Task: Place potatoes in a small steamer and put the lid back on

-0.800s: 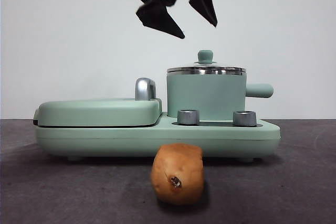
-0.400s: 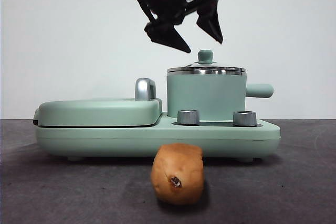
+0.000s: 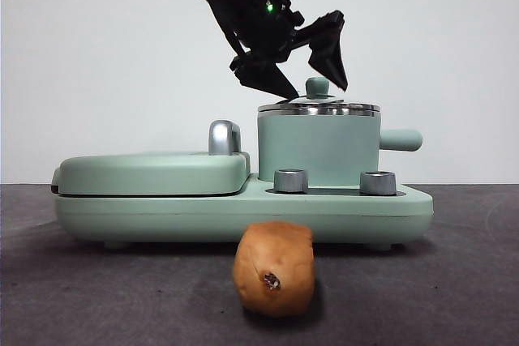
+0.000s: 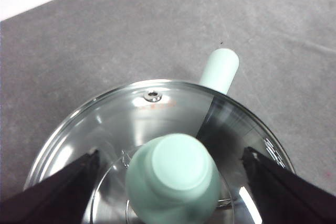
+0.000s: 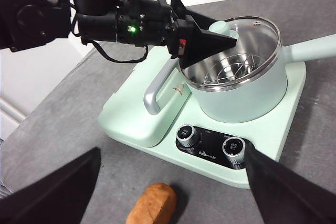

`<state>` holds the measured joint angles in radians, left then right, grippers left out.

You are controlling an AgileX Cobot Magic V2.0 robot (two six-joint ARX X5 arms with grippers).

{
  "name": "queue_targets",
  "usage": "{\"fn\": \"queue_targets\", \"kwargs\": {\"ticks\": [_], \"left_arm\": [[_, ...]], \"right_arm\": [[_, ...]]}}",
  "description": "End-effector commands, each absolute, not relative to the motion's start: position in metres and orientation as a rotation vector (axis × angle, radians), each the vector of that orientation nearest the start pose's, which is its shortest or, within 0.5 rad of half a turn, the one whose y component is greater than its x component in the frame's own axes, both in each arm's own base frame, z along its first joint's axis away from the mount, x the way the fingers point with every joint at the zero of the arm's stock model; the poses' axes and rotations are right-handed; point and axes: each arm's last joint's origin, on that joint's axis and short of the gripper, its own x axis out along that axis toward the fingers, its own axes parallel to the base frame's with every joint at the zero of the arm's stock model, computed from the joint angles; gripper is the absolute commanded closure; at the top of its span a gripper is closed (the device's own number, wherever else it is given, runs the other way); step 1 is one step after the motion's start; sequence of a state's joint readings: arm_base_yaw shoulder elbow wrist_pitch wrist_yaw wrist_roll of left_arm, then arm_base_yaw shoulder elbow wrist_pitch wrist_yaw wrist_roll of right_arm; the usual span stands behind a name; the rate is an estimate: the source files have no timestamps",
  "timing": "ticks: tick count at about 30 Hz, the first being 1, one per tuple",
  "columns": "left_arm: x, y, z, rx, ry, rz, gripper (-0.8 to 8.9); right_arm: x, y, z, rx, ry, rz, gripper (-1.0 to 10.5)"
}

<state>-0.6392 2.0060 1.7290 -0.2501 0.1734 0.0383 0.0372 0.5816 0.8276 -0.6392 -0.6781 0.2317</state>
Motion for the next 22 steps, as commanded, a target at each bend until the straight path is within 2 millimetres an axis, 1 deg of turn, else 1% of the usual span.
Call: {"fn": "queue_targets", "kwargs": {"ticks": [1, 3, 5, 7, 11, 15, 20, 22], "left_arm": [[0.3745, -0.2906, 0.2854, 0.179, 0.477, -0.82, 4.22], [0.3745, -0.2906, 0.2855, 0.181, 0.475, -0.82, 4.69], [0.3743, -0.2904, 0.2849, 0.187, 0.48, -0.821, 5.52], [0.374, -0.2902, 0.2844, 0.207, 0.478, -0.826, 6.07], [0.3719, -0.2925, 0.2839, 0.243, 0.469, -0.841, 6.16], [0.3708, -0.2939, 0.284, 0.265, 0.458, -0.851, 7.28], [0.371, -0.295, 0.2856, 0.262, 0.44, -0.852, 7.38], [0.3706, -0.2947, 0.2909, 0.259, 0.428, -0.852, 7.38]], "right_arm": [[0.105, 0.0221, 0.3376, 0.328, 0.437, 0.667, 5.1], [0.105, 0.0221, 0.3376, 0.328, 0.437, 0.667, 5.1], [0.1051, 0.0221, 0.3376, 0.328, 0.437, 0.667, 5.1], [0.1051, 0.0221, 0.3376, 0.328, 0.437, 0.667, 5.1], [0.1051, 0.0221, 0.3376, 0.328, 0.437, 0.667, 5.1], [0.1051, 0.0221, 0.3376, 0.328, 0.437, 0.666, 5.1], [0.1051, 0.022, 0.3376, 0.327, 0.437, 0.664, 5.1], [0.1057, 0.0213, 0.3374, 0.323, 0.434, 0.633, 5.1]]}}
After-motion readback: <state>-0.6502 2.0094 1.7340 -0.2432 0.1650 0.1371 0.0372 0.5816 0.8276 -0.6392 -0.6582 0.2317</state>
